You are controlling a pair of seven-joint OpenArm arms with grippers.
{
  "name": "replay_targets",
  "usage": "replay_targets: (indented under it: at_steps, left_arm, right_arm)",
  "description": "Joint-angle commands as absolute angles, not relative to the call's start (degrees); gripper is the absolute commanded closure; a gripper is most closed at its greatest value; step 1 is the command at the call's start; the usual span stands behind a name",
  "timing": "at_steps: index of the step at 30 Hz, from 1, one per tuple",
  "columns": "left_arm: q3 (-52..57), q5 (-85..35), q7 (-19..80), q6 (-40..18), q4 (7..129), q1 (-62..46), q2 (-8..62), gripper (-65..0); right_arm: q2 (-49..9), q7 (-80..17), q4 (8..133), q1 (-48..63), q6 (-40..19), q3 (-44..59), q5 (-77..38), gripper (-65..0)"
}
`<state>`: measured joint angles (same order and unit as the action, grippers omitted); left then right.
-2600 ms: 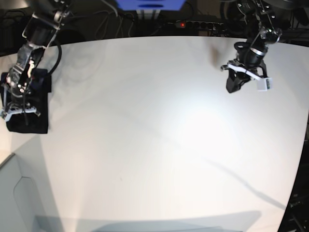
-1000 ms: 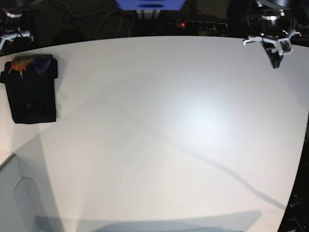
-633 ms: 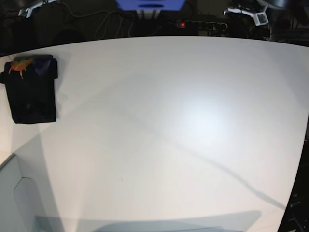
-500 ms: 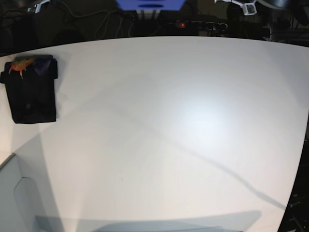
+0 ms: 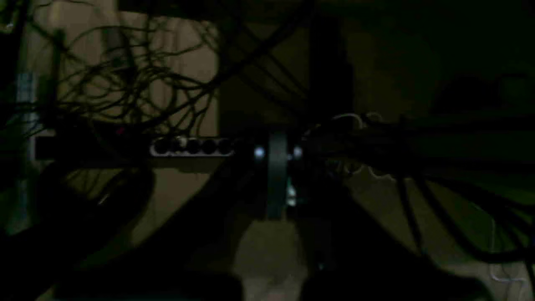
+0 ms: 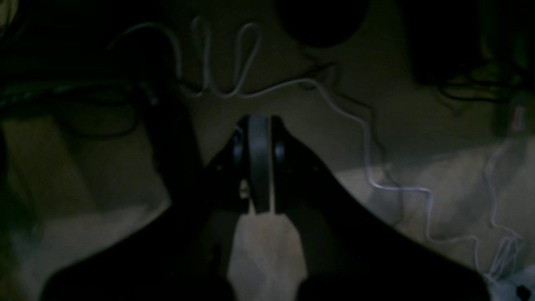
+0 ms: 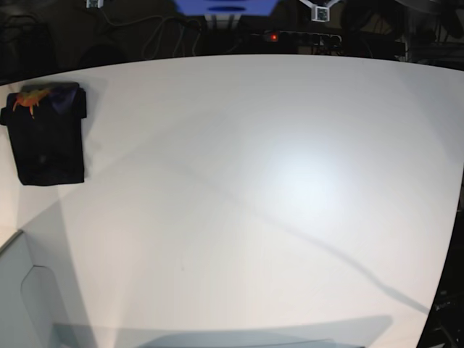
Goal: Fold the T-shirt properly
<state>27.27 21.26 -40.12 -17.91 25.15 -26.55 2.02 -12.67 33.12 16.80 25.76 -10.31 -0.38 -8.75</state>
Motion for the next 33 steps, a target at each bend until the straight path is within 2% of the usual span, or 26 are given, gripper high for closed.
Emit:
replay_targets:
  at_steps: [1,10,12,16,22,28,33]
  left_arm:
    - [27.38,21.32,-41.27,-17.89,24.4,-26.24,2.24,0.0]
    - [27.38,21.32,-40.75,-17.89,9.27,-16.84,2.59,0.0]
    - [27.38,21.32,-37.93,-17.89,7.69,-15.25,2.68,0.0]
    - [27.38,21.32,-29.67,-17.89,7.52,-12.79,2.07,0.0]
    - [27.82,20.97,-23.08,-17.71,7.52,-9.98,0.48,0.0]
    - [27.56,21.32,-20.18,-6.64,7.25,-7.87,-0.22,0.0]
    - [27.56,21.32,-20.09,-5.93,7.25,-6.81,-0.4,0.0]
  right_arm:
    - [-13.41,34.33,16.22,25.63,-10.24,-1.45,-8.92,0.0]
    - [-12.26,34.15,7.08,17.98,-10.24,-8.22,-8.92,0.0]
    - [-11.82,33.54,5.14,16.4,-10.24,-9.01,-8.92,0.0]
    - [-11.47,25.63,4.7,14.11,-10.24,-9.01,-8.92,0.0]
    - [-10.07,15.16,6.37,11.12,-10.24,-9.01,-8.92,0.0]
    - [-8.48,10.68,6.37,8.31,-10.15,-8.48,-8.92,0.0]
    - [-7.34,9.98,6.55,7.08,-10.15,-8.75,-9.01,0.0]
